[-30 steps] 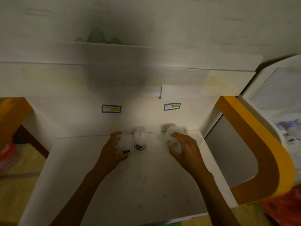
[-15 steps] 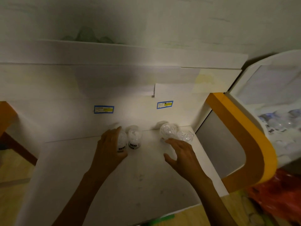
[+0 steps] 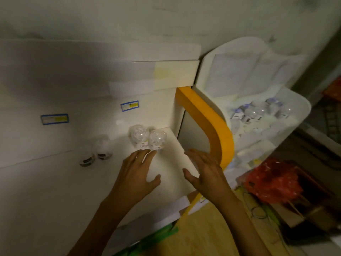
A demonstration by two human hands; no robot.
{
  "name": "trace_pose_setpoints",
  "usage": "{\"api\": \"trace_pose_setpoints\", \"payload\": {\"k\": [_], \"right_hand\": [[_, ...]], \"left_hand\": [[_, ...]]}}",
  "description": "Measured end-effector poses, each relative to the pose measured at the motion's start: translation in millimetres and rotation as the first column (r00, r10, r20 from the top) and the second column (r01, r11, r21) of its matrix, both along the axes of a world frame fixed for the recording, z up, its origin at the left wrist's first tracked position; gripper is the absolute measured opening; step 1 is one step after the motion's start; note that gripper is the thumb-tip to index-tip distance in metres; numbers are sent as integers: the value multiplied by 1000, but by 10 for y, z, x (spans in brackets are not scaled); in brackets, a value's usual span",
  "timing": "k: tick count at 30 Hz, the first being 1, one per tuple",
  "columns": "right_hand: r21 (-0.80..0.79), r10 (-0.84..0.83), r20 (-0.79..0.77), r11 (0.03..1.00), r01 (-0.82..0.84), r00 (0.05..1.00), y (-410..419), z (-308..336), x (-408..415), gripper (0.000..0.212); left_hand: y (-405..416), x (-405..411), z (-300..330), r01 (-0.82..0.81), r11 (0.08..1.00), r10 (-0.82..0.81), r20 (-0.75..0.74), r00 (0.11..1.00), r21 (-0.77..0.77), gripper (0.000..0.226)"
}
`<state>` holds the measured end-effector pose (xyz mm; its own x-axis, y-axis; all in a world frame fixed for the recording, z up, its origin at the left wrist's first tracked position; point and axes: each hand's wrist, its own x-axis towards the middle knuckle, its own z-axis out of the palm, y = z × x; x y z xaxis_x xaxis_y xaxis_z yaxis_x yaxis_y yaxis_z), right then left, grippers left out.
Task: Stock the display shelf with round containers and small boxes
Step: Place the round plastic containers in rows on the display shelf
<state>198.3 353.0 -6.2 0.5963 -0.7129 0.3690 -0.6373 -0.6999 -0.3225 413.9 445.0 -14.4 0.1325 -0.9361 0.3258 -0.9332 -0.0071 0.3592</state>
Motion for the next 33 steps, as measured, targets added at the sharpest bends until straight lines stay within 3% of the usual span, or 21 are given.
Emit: {"api": "trace_pose_setpoints", "payload": {"k": [8, 17, 25, 30, 33], "right_hand": [[12, -104, 15, 995, 104, 994, 112, 76, -1769, 50], [121, -357, -32, 926, 358, 934, -24, -98, -3462, 53], [204, -460, -52, 864, 461, 886, -717, -301, -4113, 54], [212, -433, -69, 874, 437, 899, -1575, -297, -4294, 54], [226, -405, -97, 881, 416, 909, -2177, -217, -4341, 54]], "left_hand": [[-174, -1696, 115, 141, 990, -141, -15, 990, -3, 64], [-679, -3170, 57, 328, 944, -328, 12, 944, 35, 59], [-1542, -3823, 104, 363, 930, -367, 57, 929, 63, 59], [-2489, -4020, -68, 367, 928, -364, -54, 930, 67, 51], [-3039, -4083, -31, 333, 941, -328, -76, 942, 59, 60]]}}
